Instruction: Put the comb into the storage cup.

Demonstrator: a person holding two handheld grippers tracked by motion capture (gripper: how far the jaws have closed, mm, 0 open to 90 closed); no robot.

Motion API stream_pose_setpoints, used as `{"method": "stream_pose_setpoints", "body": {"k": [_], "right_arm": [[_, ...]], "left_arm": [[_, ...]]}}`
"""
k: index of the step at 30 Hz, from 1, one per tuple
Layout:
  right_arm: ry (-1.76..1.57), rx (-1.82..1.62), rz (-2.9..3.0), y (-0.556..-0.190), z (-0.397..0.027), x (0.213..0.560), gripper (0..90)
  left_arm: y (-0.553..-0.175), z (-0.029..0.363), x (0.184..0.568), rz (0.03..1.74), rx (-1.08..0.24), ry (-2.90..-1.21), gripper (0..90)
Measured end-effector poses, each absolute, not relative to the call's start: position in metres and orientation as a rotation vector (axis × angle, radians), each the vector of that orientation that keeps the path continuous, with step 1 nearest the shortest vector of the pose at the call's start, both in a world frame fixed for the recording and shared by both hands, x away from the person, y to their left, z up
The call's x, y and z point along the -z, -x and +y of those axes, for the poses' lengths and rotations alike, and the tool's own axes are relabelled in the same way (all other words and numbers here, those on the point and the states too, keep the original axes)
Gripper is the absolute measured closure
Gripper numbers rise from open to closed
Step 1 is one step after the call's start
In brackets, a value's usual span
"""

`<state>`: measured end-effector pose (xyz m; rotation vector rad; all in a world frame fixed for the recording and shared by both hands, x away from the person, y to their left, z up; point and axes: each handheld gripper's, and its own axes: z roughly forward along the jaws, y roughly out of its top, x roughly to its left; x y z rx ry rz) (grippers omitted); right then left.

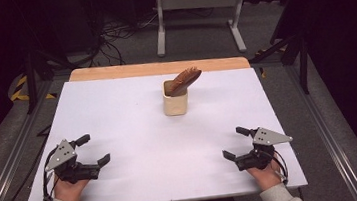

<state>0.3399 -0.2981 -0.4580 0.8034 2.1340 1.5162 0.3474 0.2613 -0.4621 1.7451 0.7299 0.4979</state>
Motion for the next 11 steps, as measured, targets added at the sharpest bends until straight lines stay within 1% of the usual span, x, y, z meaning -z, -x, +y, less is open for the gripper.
{"method": "stream_pose_setpoints", "body": {"k": [11], "right_arm": [[-0.796,-1.512,2.125,-0.3391,-0.2988,0.4568,0.3]], "left_arm": [[-0.3461,0.2597,0.4627,0.732,-0.531,-1.748,0.7]]}}
